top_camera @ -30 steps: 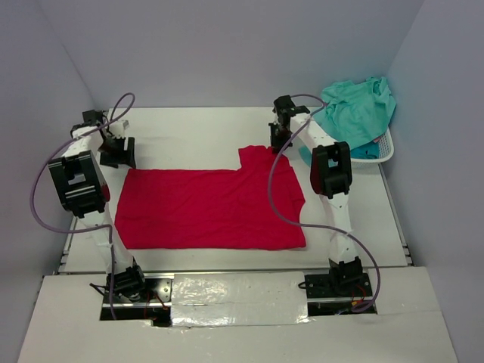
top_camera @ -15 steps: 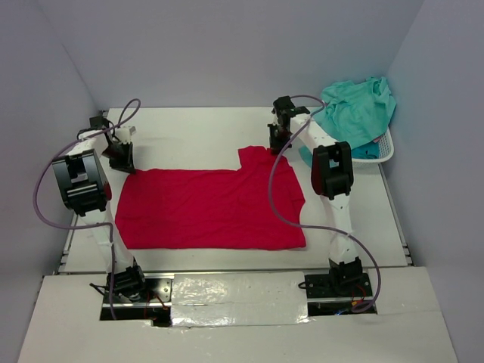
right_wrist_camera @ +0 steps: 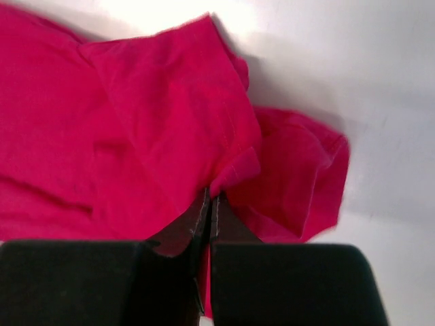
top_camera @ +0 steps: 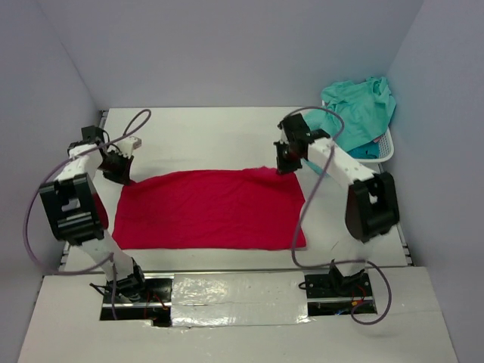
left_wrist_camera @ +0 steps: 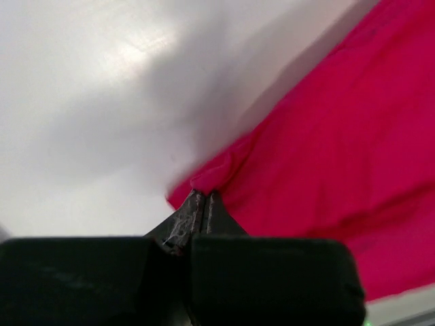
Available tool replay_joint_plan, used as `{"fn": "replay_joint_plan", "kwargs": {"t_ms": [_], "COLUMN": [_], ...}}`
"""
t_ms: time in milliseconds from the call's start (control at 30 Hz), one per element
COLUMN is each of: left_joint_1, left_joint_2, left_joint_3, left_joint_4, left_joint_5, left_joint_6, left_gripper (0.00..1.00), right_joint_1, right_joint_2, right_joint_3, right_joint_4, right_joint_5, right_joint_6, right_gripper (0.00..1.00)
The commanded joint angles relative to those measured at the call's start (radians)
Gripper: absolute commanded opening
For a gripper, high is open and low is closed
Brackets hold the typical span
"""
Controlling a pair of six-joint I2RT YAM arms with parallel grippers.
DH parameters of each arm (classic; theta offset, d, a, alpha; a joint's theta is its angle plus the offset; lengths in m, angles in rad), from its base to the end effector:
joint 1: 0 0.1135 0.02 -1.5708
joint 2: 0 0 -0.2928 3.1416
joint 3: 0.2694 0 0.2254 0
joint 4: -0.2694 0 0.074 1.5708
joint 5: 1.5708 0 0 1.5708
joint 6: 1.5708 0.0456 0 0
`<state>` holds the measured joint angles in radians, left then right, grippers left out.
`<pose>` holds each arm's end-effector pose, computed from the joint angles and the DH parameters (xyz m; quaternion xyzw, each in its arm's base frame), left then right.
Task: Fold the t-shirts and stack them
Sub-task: Fold the other side of the tshirt into a rectangle
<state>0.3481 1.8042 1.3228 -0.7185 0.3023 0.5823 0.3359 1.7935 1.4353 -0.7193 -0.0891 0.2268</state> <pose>0.3343 0.1069 0.2414 0.1411 0.9617 -0.0505 0.2293 0.3440 0.1244 0.2739 -0.0637 0.9667 0.1092 0.2223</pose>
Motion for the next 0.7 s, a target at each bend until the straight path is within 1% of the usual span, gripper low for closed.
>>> {"fn": "replay_joint_plan", "kwargs": {"t_ms": [0, 33, 67, 133, 200, 333, 500, 667], "left_joint_1": [0.032, 0.040, 0.052, 0.060, 0.077, 0.120, 0.121, 0.121], "left_joint_2": [-0.179, -0.201, -0.219, -0.256, -0.272, -0.278, -0.273, -0.263], "left_joint_3": [-0.089, -0.137, -0.155, -0.207, -0.243, -0.269, -0.287, -0.228], "left_joint_4": [-0.053, -0.061, -0.071, -0.073, -0.068, -0.064, -0.047, -0.064], "left_joint_5": [0.015, 0.015, 0.009, -0.031, -0.067, -0.097, -0.098, -0.066], "left_joint_6": [0.279, 0.304, 0.323, 0.359, 0.385, 0.418, 0.422, 0.381], "left_gripper": [0.00, 0.00, 0.00, 0.00, 0.00, 0.00, 0.00, 0.00], "right_joint_1": [0.044, 0.066, 0.078, 0.103, 0.109, 0.109, 0.107, 0.110], "right_joint_2": [-0.192, -0.225, -0.280, -0.319, -0.362, -0.427, -0.476, -0.476], "right_joint_3": [-0.211, -0.308, -0.349, -0.433, -0.478, -0.571, -0.612, -0.586], "right_joint_4": [0.098, 0.112, 0.132, 0.141, 0.149, 0.132, 0.150, 0.123], "right_joint_5": [0.020, 0.020, 0.020, 0.015, 0.017, 0.057, 0.046, 0.083], "right_joint_6": [0.061, 0.077, 0.106, 0.131, 0.157, 0.177, 0.189, 0.175], "right_gripper": [0.00, 0.00, 0.00, 0.00, 0.00, 0.00, 0.00, 0.00]}}
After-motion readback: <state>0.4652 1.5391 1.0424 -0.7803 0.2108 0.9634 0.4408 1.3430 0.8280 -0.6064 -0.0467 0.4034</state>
